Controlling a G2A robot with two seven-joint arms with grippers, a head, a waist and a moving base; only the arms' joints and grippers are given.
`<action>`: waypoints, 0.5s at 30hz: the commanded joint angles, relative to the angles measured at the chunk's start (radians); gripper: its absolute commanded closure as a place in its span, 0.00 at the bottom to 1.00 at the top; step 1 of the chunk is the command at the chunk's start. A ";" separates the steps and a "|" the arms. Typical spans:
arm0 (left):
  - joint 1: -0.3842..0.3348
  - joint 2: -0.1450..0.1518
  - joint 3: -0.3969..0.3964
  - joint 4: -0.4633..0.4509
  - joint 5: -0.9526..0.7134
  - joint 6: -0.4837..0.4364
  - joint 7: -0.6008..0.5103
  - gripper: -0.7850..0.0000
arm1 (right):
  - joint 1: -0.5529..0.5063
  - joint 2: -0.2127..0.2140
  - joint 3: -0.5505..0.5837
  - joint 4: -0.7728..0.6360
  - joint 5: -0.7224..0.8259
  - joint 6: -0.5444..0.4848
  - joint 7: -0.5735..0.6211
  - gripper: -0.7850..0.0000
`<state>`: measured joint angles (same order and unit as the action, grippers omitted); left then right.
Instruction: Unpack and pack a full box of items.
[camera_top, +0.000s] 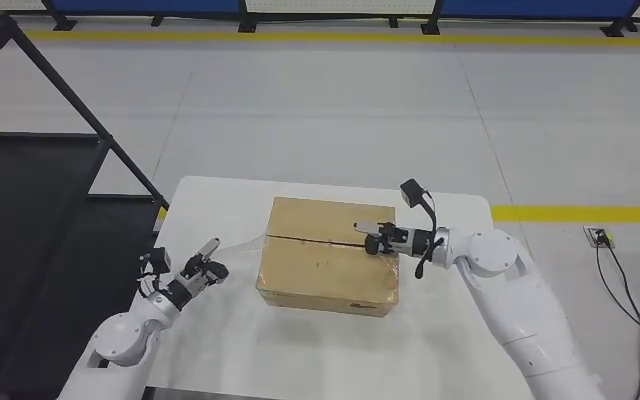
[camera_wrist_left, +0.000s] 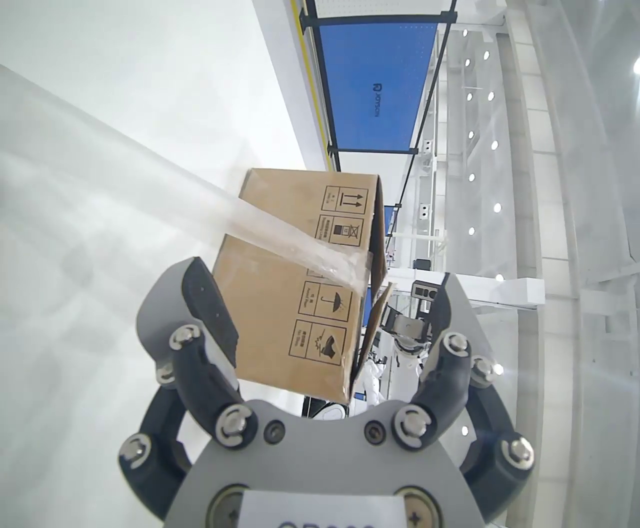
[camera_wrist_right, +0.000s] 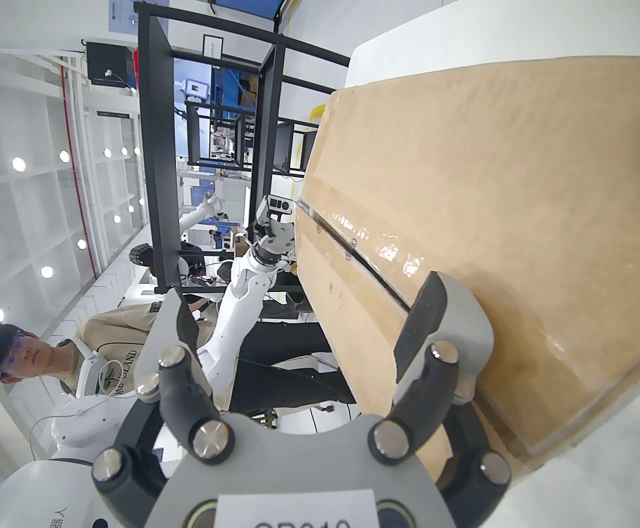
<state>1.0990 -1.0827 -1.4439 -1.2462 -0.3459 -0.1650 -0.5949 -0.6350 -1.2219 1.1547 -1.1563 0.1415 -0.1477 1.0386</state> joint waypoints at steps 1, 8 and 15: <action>-0.026 -0.008 0.032 0.029 -0.001 0.012 0.024 0.00 | 0.003 0.000 -0.003 0.002 0.002 -0.001 0.001 0.00; -0.094 -0.037 0.105 0.104 -0.040 0.037 0.115 0.00 | 0.019 -0.001 -0.017 0.010 0.007 -0.005 0.006 0.00; -0.157 -0.058 0.129 0.167 -0.076 0.012 0.191 0.00 | 0.029 -0.001 -0.027 0.020 0.010 -0.008 0.010 0.00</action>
<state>0.9491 -1.1382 -1.3161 -1.0850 -0.4176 -0.1439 -0.4106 -0.6070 -1.2233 1.1284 -1.1376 0.1510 -0.1554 1.0489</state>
